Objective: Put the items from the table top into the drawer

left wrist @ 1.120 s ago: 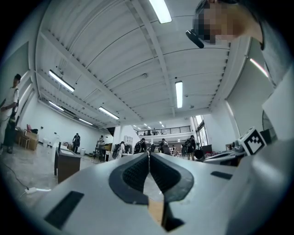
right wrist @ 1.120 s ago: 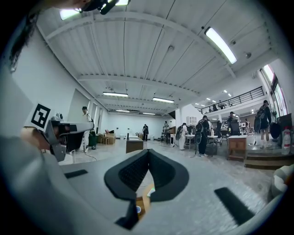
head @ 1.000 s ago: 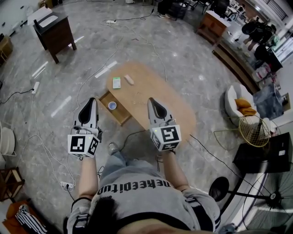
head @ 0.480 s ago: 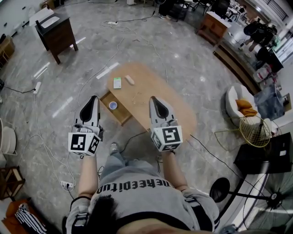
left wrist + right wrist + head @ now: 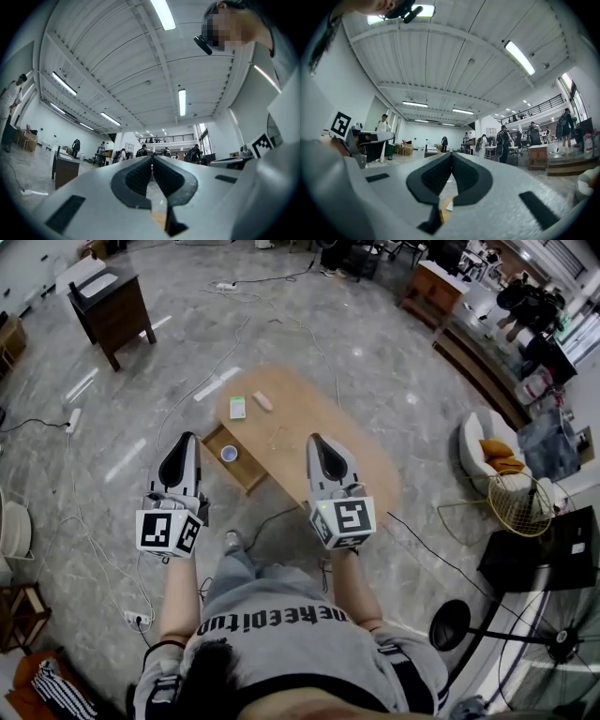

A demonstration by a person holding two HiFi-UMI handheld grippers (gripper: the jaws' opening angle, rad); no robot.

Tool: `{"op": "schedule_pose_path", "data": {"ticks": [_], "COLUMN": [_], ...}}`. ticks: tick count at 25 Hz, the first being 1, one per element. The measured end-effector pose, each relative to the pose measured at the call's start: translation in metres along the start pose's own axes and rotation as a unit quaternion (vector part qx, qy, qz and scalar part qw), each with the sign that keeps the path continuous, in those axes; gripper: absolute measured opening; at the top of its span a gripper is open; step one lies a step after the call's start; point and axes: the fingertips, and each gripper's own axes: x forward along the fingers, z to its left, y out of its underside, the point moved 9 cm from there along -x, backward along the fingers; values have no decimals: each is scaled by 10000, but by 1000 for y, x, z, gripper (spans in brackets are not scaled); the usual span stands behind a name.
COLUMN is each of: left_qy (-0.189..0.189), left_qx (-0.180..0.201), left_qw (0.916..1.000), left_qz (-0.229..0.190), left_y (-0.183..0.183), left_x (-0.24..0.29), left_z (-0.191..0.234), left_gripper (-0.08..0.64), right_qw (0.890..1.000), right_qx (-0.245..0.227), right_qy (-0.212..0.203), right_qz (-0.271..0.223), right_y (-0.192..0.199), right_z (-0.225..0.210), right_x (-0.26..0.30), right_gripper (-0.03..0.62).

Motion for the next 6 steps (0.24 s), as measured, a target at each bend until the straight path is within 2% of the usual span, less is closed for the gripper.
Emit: {"op": "schedule_pose_path", "data": {"ticks": [6], "left_qy": [65], "left_qx": [-8], "left_qw": [9999], "left_qz": [-104], "left_y": [8], "left_x": [2], "left_z": [5], "left_gripper": [12], "right_qw": [10000], "right_qx": [2], "right_qy": [0], "right_qz": [-13], "right_y": [-3], "right_z": [-1], "right_x": [3], "right_gripper": [-5]}}
